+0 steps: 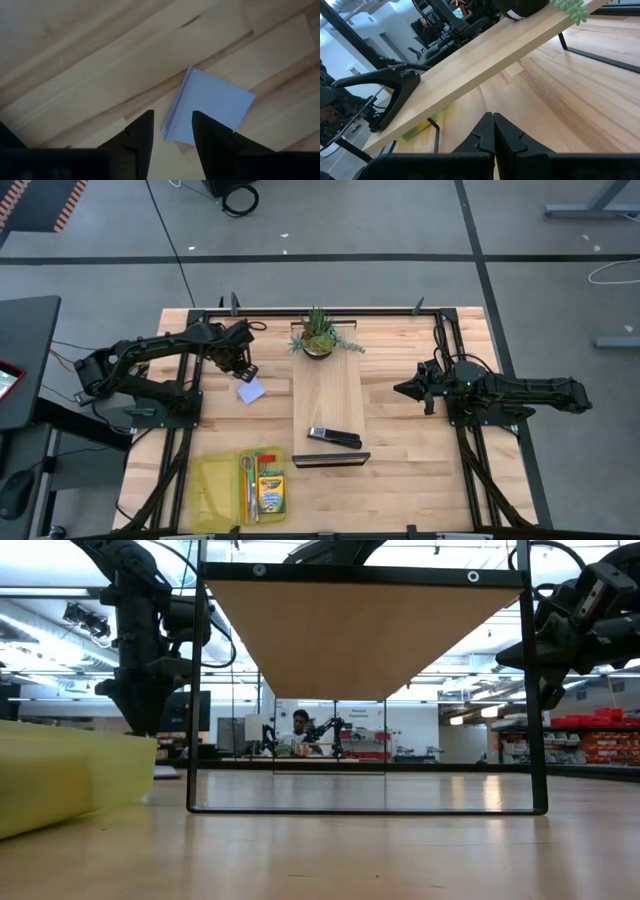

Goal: Pack school essentials
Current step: Put the blue sticky note into the yellow supply box

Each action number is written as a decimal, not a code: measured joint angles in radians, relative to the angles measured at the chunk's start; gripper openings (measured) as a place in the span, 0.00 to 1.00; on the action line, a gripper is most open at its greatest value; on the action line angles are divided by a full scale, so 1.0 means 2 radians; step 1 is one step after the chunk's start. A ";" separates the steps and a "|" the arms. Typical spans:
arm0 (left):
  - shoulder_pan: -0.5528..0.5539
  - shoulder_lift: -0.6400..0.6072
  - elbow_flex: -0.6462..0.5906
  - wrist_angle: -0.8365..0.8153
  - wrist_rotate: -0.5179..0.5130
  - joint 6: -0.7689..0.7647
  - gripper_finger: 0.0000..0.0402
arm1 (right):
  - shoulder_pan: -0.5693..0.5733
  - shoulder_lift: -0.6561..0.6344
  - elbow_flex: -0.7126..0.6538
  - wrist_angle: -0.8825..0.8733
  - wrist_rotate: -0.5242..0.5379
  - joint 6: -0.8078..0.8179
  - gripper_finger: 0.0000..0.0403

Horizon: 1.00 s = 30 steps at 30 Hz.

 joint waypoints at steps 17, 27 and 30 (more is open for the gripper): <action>0.000 0.000 0.000 -0.014 0.025 0.010 0.27 | 0.000 0.000 0.000 0.000 0.000 0.000 0.01; 0.000 0.000 0.000 -0.015 0.049 0.000 0.29 | 0.000 0.000 0.000 0.000 0.000 0.000 0.01; 0.001 0.000 0.001 -0.025 0.032 -0.007 0.31 | 0.000 0.000 0.000 0.000 0.000 0.000 0.01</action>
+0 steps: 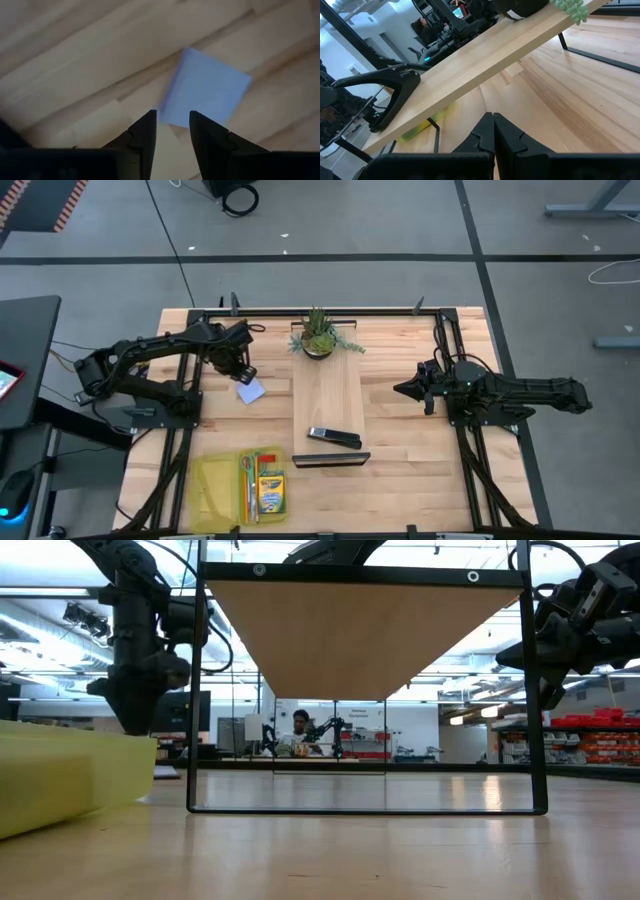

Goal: Pack school essentials
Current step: Put the blue sticky note into the yellow supply box

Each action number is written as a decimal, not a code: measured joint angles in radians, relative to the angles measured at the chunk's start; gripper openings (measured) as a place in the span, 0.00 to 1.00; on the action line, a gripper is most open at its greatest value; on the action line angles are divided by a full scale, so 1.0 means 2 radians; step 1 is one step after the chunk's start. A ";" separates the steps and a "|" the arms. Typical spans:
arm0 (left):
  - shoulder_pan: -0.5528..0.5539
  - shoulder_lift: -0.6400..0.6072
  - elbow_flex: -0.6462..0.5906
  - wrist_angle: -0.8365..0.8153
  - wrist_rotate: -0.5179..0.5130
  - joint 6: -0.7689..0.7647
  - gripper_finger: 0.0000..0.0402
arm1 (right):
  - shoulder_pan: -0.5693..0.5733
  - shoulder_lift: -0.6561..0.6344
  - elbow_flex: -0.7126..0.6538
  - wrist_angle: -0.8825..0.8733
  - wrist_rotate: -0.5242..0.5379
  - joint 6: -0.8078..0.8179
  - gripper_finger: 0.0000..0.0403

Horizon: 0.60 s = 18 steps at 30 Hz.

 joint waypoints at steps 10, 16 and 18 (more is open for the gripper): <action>-0.001 0.000 0.000 0.004 -0.031 0.072 0.35 | 0.000 0.000 0.000 0.000 0.000 0.000 0.01; -0.004 0.000 0.000 0.005 -0.031 0.046 0.31 | 0.000 0.000 0.000 0.000 0.000 0.000 0.01; 0.000 0.000 0.000 0.008 -0.027 0.046 0.30 | 0.000 0.000 0.000 0.000 0.000 0.000 0.01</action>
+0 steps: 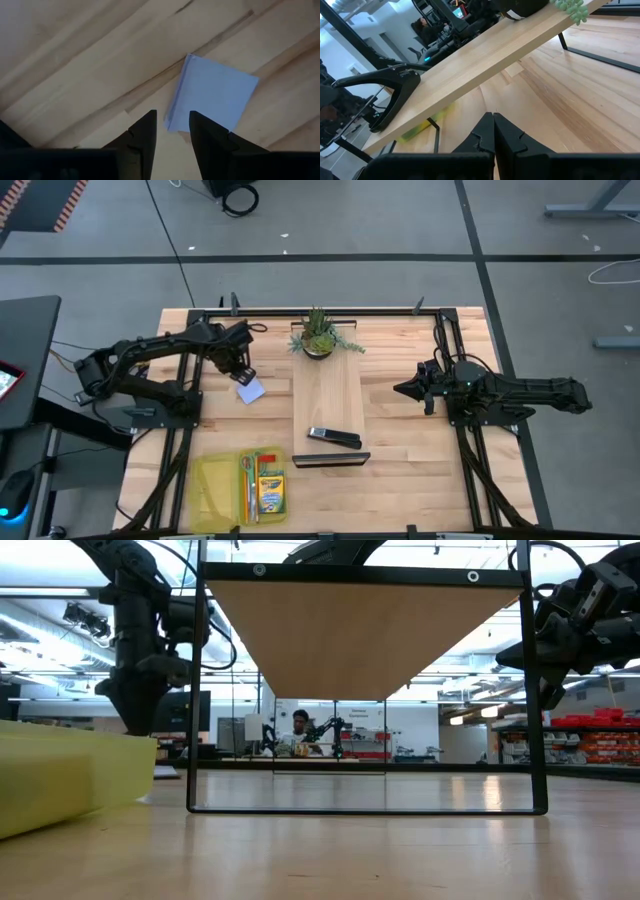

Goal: Pack school essentials
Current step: Put the blue sticky note into the yellow supply box

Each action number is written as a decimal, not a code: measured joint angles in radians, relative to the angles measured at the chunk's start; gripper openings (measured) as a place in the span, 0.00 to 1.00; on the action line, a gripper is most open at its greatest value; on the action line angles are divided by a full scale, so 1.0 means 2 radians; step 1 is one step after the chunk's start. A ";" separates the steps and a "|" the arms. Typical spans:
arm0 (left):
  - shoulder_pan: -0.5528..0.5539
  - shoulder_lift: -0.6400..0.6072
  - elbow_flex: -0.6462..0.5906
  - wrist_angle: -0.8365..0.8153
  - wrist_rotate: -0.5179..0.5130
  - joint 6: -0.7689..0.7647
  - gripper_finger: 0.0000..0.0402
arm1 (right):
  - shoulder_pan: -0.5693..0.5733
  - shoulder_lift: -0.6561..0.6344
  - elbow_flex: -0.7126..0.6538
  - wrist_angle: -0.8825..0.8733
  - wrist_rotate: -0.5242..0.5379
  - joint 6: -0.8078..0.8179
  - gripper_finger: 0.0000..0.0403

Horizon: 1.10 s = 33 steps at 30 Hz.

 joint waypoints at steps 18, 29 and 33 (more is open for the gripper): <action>0.090 -0.022 0.000 -0.014 0.088 0.053 0.37 | 0.000 0.000 0.000 0.000 0.000 0.000 0.01; 0.092 -0.006 0.000 -0.018 0.088 0.038 0.38 | 0.000 0.000 0.000 0.000 0.000 0.000 0.01; 0.080 0.032 0.000 -0.014 0.088 0.039 0.41 | 0.000 0.000 0.000 0.000 0.000 0.000 0.01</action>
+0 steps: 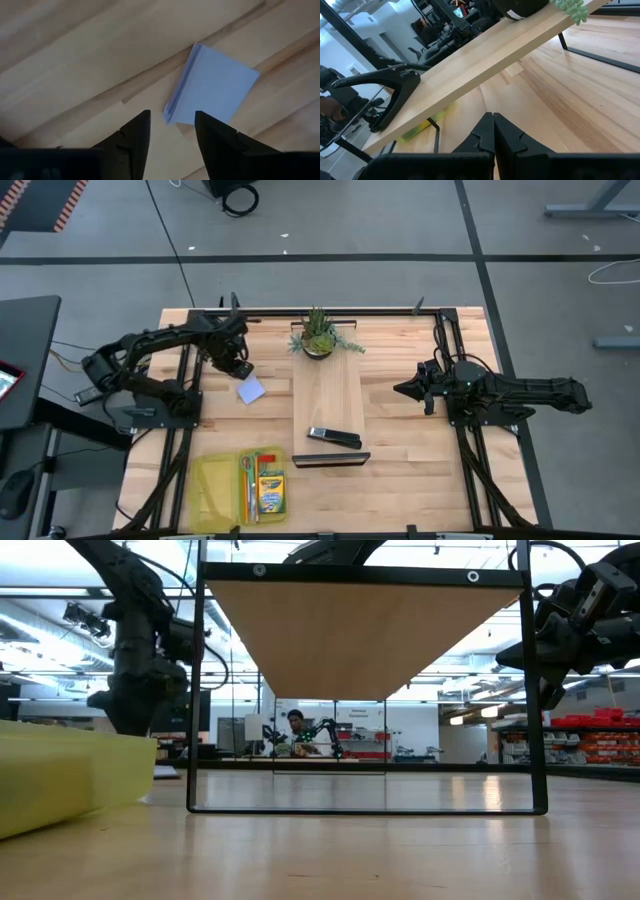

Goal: Pack school essentials
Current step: Put the blue sticky note into the yellow supply box

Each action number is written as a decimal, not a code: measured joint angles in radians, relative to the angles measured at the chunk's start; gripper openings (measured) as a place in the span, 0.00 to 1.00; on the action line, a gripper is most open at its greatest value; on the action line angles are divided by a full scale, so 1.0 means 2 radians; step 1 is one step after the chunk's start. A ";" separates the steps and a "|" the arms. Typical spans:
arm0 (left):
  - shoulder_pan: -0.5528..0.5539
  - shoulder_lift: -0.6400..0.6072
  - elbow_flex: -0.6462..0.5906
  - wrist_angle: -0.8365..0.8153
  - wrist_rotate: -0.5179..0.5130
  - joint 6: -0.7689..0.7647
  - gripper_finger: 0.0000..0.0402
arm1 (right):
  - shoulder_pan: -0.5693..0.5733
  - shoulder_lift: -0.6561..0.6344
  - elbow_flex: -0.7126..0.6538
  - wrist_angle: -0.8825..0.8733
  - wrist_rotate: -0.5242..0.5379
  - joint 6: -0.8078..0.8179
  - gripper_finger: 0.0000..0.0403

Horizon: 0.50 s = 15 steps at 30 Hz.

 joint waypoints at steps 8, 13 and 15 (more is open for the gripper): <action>-0.032 0.062 0.000 0.028 0.013 0.008 0.37 | 0.000 0.000 0.000 0.000 0.000 0.000 0.01; -0.048 0.085 0.000 0.041 0.017 0.014 0.34 | 0.000 0.000 0.000 0.000 0.000 0.000 0.01; -0.052 0.091 0.000 0.043 0.016 0.014 0.32 | 0.000 0.000 0.000 0.000 0.000 0.000 0.01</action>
